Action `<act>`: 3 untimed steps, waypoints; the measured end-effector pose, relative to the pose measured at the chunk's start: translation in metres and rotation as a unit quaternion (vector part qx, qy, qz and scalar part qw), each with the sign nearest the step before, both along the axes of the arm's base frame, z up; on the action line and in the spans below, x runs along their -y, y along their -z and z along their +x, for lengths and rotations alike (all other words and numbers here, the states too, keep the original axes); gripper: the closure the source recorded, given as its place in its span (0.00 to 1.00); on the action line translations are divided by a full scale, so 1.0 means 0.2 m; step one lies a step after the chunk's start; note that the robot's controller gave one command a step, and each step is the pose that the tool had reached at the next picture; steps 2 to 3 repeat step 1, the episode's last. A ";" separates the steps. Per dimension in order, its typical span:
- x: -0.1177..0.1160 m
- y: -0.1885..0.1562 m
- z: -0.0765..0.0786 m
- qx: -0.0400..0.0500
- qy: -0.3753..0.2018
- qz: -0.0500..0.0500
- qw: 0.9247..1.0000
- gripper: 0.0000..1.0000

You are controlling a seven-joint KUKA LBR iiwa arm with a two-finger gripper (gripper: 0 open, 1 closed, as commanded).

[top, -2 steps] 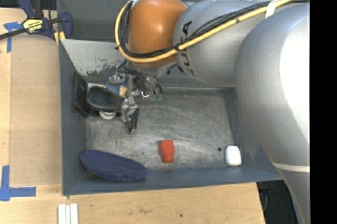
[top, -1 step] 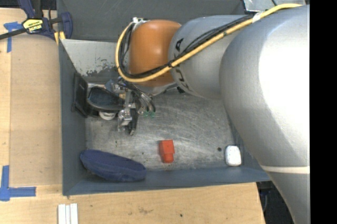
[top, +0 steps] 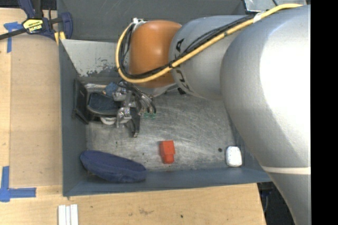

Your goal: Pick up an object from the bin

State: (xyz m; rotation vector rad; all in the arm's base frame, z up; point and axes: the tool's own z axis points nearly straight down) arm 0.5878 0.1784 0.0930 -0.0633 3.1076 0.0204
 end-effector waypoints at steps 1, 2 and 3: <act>0.08 -0.60 -0.08 -0.015 -0.019 -0.008 1.000 1.00; 0.08 -0.60 -0.08 -0.015 -0.019 -0.008 1.000 1.00; 0.08 -0.60 -0.08 -0.015 -0.019 -0.008 1.000 1.00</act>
Offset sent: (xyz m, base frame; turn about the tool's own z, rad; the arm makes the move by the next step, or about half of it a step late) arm -0.0156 -0.0142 0.1184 -0.0380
